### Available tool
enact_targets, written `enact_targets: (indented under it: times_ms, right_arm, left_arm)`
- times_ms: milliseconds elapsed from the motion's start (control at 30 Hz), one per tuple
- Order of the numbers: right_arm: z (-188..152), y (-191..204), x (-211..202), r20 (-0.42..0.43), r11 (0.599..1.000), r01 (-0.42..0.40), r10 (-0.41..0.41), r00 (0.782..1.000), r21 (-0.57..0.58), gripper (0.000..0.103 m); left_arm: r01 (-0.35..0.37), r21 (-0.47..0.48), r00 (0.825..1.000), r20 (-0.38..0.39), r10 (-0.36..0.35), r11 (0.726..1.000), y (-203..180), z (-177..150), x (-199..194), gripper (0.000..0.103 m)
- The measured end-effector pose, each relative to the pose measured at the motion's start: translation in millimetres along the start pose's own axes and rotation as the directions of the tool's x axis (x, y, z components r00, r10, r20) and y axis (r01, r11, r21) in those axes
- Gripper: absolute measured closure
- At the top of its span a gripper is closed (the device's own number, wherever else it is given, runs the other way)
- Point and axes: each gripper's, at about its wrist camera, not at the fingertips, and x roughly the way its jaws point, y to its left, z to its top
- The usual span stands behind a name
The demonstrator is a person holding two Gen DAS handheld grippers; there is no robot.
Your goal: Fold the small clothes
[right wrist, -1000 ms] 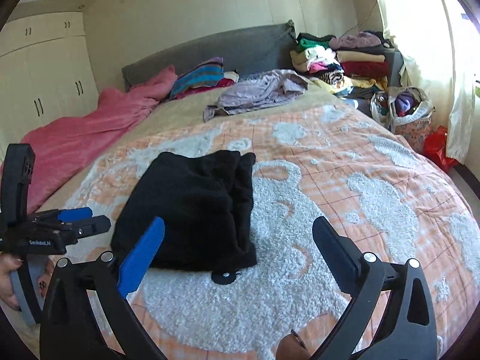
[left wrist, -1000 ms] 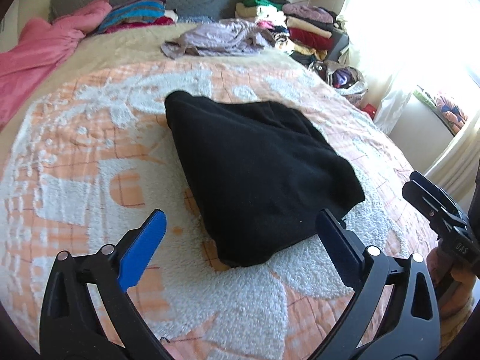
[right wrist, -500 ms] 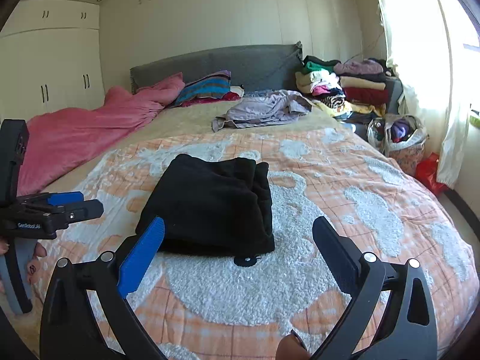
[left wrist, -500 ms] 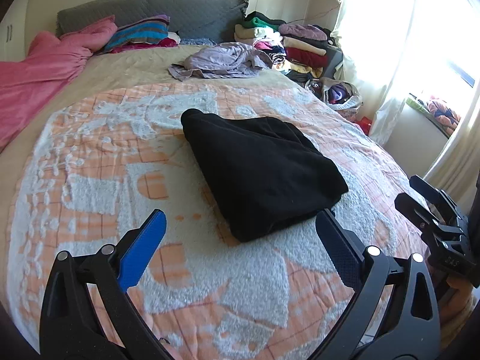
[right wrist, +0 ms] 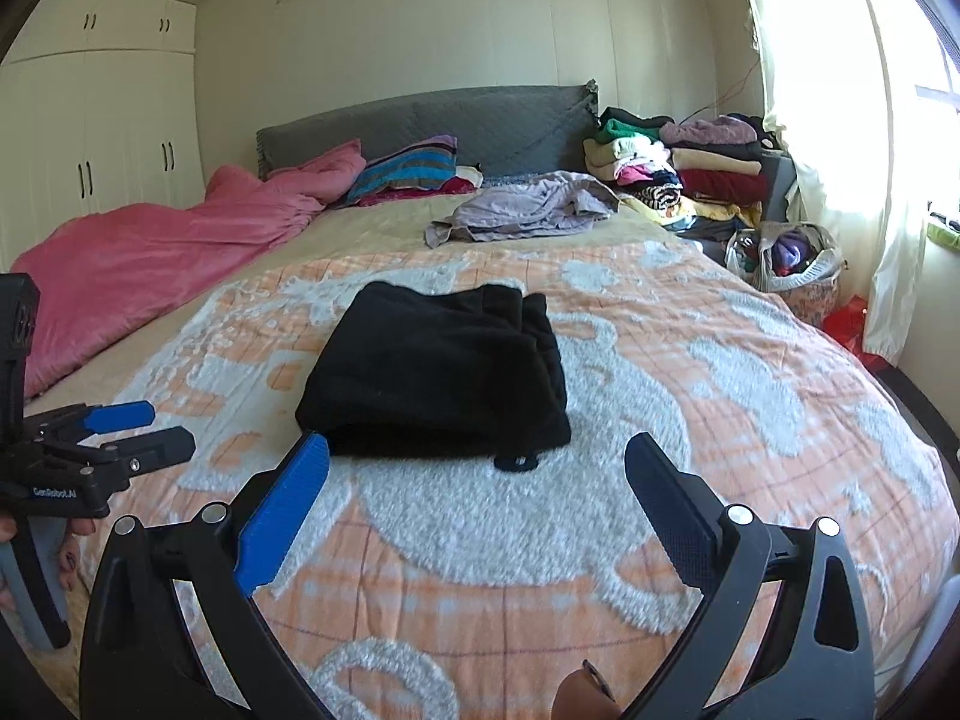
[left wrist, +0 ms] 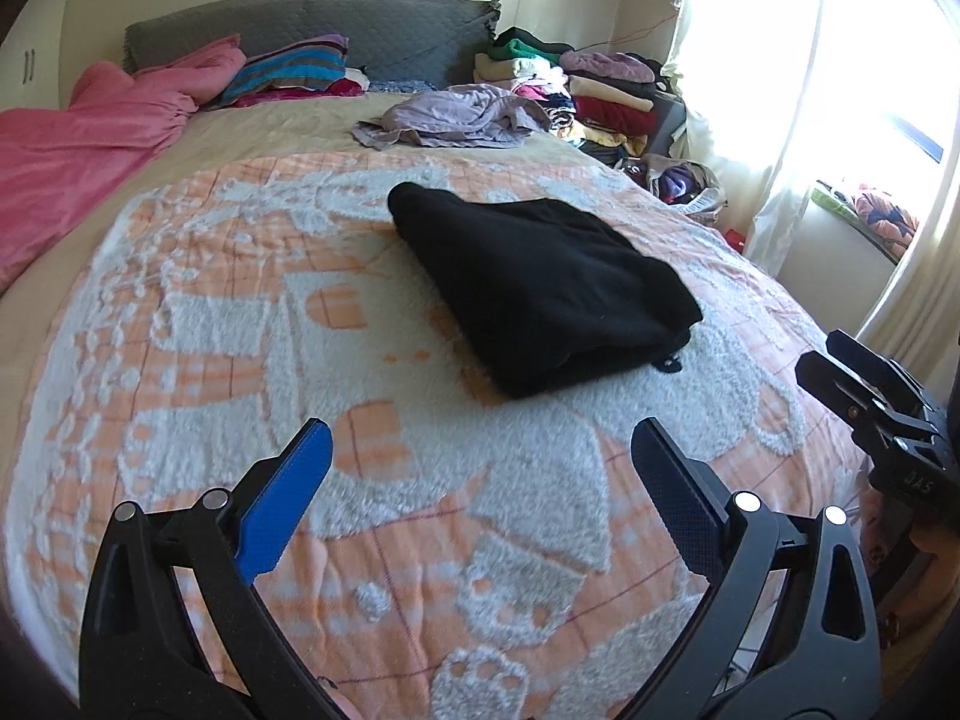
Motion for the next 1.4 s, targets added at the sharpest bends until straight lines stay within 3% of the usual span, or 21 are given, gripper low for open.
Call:
enact_targets:
  times_ms: [500, 1400]
  right_arm:
    - [-49.1, 5.4, 16.6, -0.087, 0.997, 0.076, -0.073, 0.994, 0.033, 0.005]
    - [-54.1, 1.0, 22.6, -0.114, 0.996, 0.077, -0.071, 0.991, 0.048, 0.005]
  left_arm:
    - [-0.02, -0.004, 1.0, -0.017, 0.02, 1.0, 10.2, -39.2, 12.1, 0.01]
    - [-0.054, -0.011, 0.998, -0.032, 0.053, 0.998, 12.9, -40.5, 15.0, 0.009]
